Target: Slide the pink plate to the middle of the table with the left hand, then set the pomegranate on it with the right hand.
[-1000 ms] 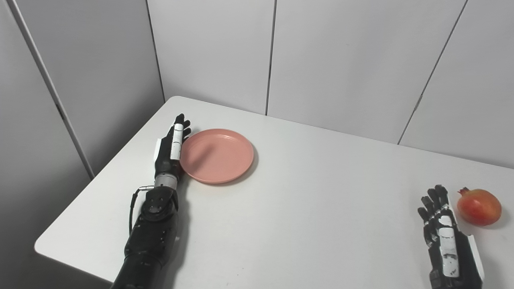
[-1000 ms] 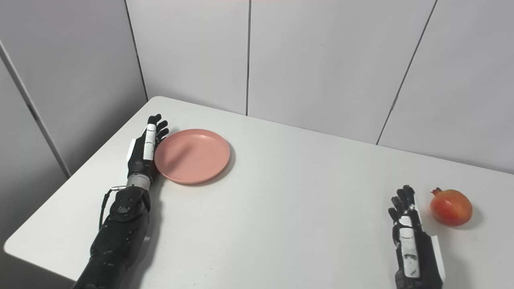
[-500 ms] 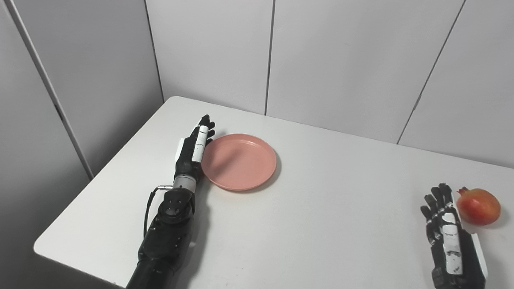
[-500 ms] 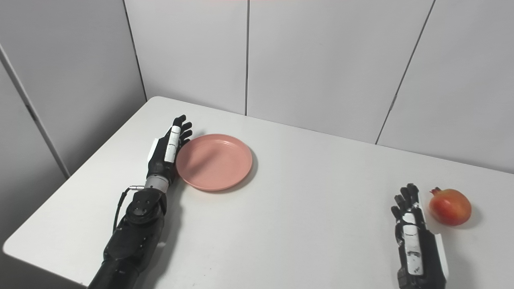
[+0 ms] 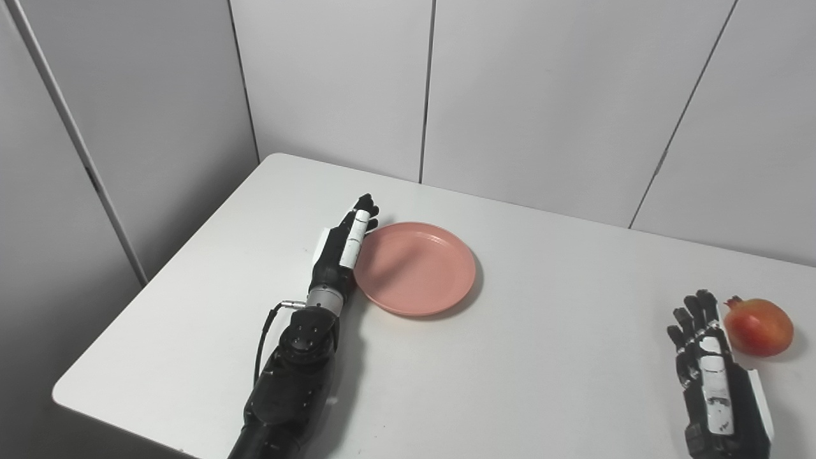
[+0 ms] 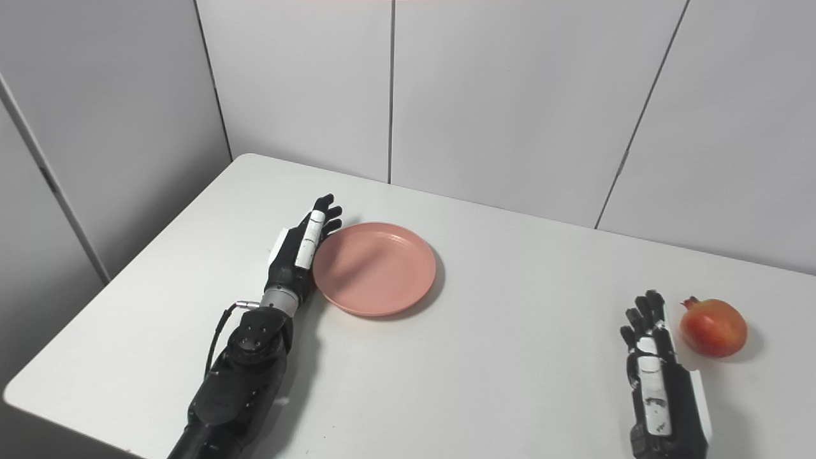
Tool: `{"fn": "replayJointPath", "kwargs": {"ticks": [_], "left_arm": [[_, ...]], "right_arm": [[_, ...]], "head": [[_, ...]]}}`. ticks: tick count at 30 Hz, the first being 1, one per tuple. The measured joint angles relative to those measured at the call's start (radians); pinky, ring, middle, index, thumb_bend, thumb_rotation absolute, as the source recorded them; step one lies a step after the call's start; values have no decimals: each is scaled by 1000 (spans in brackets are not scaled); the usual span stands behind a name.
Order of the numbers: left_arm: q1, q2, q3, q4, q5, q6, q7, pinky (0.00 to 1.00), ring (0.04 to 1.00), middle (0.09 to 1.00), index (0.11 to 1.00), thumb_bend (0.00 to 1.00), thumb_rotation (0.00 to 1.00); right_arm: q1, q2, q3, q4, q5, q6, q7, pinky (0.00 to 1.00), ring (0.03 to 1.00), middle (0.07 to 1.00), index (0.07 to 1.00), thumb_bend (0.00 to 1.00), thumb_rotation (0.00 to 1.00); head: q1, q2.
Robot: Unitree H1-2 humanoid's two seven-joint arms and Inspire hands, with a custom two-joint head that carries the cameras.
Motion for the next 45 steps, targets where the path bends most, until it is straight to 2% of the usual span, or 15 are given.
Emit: {"fn": "replayJointPath", "kwargs": {"ticks": [17, 23, 33, 35, 42, 45], "left_arm": [[0, -23, -50, -3, 61, 14, -3, 935, 933, 938, 928, 710, 1000], [0, -40, -73, -8, 66, 20, -12, 936, 951, 960, 958, 724, 1000], [12, -77, -125, -33, 91, 22, -23, 942, 963, 976, 975, 710, 1000], [16, -81, -127, -39, 91, 24, -34, 948, 969, 979, 976, 716, 1000], [32, -80, -129, -91, 86, 75, -73, 952, 965, 976, 978, 731, 1000], [39, -81, -127, -115, 81, 107, -92, 966, 975, 983, 980, 733, 1000]], "right_arm": [[-3, 6, -3, -1, 0, 0, -1, 1000, 1000, 1000, 1000, 575, 885], [-4, 6, -3, -1, -9, 0, -1, 1000, 1000, 1000, 1000, 585, 878], [-5, 17, 3, -11, -20, 12, -6, 1000, 1000, 1000, 1000, 636, 853], [-5, 23, 7, -18, -27, 19, -14, 1000, 1000, 1000, 1000, 648, 863], [-14, 32, 17, -26, -56, 20, -27, 1000, 1000, 1000, 1000, 681, 856], [-15, 37, 25, -26, -75, 20, -35, 1000, 1000, 1000, 1000, 640, 861]], "head": [[-23, 14], [-46, 23], [-117, 49], [-156, 61], [-202, 77], [-239, 86]]}}
